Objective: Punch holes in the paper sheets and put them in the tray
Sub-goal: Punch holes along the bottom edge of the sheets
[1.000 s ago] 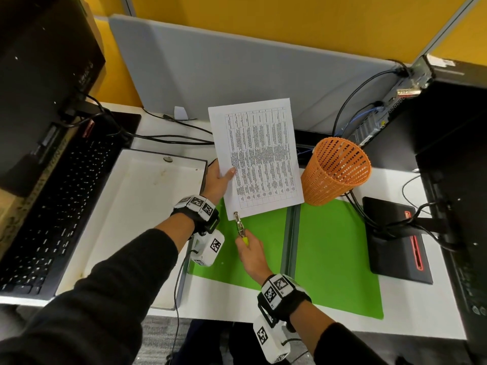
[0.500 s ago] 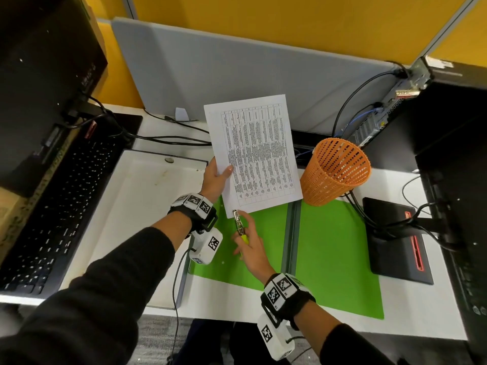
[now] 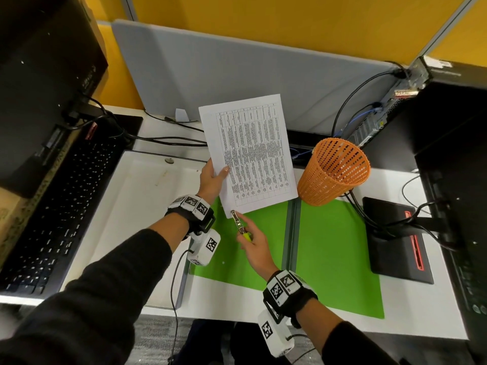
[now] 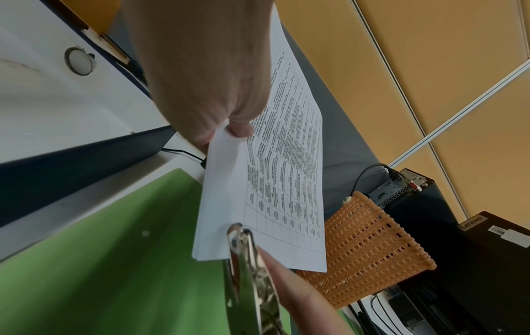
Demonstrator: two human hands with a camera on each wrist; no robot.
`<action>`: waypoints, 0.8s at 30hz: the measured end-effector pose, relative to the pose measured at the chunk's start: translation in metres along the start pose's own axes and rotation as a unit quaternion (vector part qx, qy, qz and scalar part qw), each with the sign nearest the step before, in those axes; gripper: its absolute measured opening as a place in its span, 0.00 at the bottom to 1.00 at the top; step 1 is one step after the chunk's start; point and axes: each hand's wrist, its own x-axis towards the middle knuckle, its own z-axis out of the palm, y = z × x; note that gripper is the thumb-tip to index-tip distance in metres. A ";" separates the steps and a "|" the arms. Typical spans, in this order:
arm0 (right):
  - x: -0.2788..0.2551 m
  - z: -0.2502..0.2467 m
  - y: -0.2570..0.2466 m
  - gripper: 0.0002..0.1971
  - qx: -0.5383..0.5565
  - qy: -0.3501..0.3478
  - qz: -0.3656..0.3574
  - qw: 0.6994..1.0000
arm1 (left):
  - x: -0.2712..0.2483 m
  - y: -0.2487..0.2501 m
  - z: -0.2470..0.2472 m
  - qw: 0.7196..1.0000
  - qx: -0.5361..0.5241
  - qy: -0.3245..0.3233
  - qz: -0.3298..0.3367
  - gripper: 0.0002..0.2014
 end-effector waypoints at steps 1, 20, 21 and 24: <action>0.000 0.000 -0.001 0.28 0.000 -0.002 -0.001 1.000 | 0.001 -0.001 -0.001 1.000 0.001 0.003 0.002 0.21; 0.009 -0.018 0.014 0.05 -0.039 0.047 0.063 0.996 | 0.008 0.013 -0.019 1.000 0.026 0.010 0.004 0.21; 0.010 -0.019 0.014 0.05 -0.042 0.050 0.066 0.996 | 0.007 0.013 -0.020 1.000 0.025 0.009 0.003 0.21; 0.016 -0.021 0.017 0.07 -0.053 0.048 0.083 0.994 | 0.007 0.014 -0.022 1.000 0.024 0.005 0.005 0.20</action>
